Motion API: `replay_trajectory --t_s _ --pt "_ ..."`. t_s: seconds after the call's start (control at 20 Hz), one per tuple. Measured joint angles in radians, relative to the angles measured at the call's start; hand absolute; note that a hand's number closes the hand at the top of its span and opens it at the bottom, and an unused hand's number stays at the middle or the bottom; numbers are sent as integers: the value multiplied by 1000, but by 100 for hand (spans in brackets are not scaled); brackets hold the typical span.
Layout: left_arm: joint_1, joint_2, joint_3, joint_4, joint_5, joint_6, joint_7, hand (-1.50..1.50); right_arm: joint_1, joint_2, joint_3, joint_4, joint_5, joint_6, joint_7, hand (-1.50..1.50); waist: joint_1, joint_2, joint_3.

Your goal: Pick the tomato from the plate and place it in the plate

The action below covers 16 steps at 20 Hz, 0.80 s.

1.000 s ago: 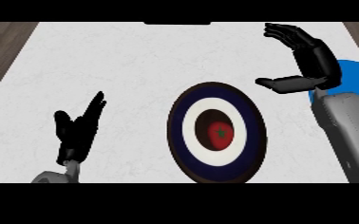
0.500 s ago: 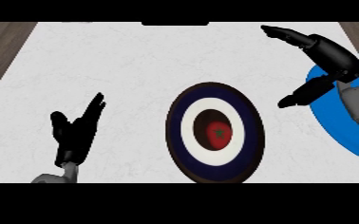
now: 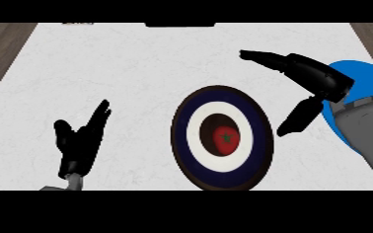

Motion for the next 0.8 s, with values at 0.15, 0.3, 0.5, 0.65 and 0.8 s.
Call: replay_trajectory --t_s 0.15,0.3,0.5,0.65,0.8 --pt "-4 -10 7 7 -6 -10 -7 0 43 32 20 -85 45 -11 76 -150 -1 1 0" --pt "-13 -19 11 14 -13 -19 -9 0 64 82 49 -127 109 -28 145 -150 1 1 1" --pt "-17 -35 20 30 -25 -29 -23 0 113 109 74 -153 172 -10 182 -150 2 1 2" --pt "-14 -36 28 15 -27 -35 -3 0 133 148 90 -178 197 20 233 -150 3 2 1" --pt "-7 -40 38 8 -36 -43 2 0 167 170 83 -171 236 34 210 -150 5 2 1"
